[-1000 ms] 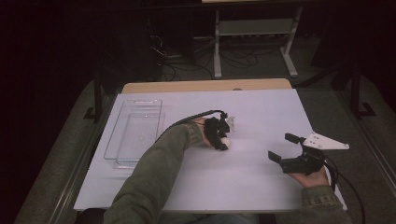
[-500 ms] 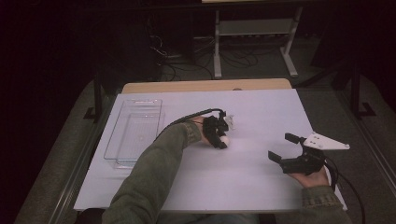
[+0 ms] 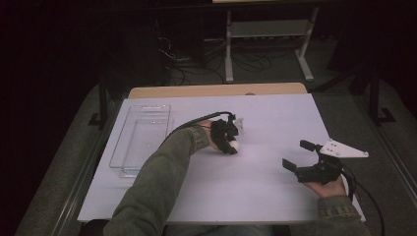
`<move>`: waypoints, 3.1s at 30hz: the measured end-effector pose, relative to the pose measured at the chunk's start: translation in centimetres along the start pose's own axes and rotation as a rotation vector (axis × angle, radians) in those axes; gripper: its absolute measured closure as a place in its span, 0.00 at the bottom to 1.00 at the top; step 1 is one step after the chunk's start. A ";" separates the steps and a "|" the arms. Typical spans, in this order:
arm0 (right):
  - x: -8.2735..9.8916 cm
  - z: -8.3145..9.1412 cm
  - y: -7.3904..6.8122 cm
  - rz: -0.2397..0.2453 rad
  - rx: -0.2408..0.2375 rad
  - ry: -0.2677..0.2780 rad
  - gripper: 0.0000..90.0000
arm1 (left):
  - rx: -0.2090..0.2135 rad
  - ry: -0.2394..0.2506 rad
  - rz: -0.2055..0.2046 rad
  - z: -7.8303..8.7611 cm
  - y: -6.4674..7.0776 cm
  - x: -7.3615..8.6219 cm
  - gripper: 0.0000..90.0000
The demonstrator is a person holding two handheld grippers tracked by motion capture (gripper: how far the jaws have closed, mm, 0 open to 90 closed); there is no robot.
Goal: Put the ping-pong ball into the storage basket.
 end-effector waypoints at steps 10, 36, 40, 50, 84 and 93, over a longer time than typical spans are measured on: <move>0.0 0.0 -0.1 -0.001 -0.001 -0.001 0.00 | -0.022 0.003 0.005 1.5 0.1 0.5 0.56; -0.2 -0.1 -0.3 0.008 0.003 -0.006 0.00 | -0.083 0.030 0.022 7.0 0.4 1.6 0.56; -0.2 -0.2 -0.3 0.012 0.005 -0.011 0.00 | -0.091 0.026 0.022 7.3 0.5 1.6 0.56; -0.3 -0.1 -0.4 0.011 0.006 -0.007 0.00 | -0.106 0.021 0.010 8.7 0.9 1.3 0.56; -0.3 -0.3 -0.4 0.014 0.002 -0.010 0.00 | -0.101 -0.089 -0.012 12.5 2.2 3.9 0.56; -0.3 -0.1 -0.3 0.013 0.006 -0.004 0.00 | -0.095 -0.131 -0.018 13.3 2.7 4.9 0.56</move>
Point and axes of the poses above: each handheld gripper's, and its own axes: z roughly backward along the jaws, x roughly out of its underside, y roughly to its right, the point moved 6 cm from there along -z, roughly forward along the jaws, and after that the axes turned 7 degrees about -y, right-handed, at the moved point
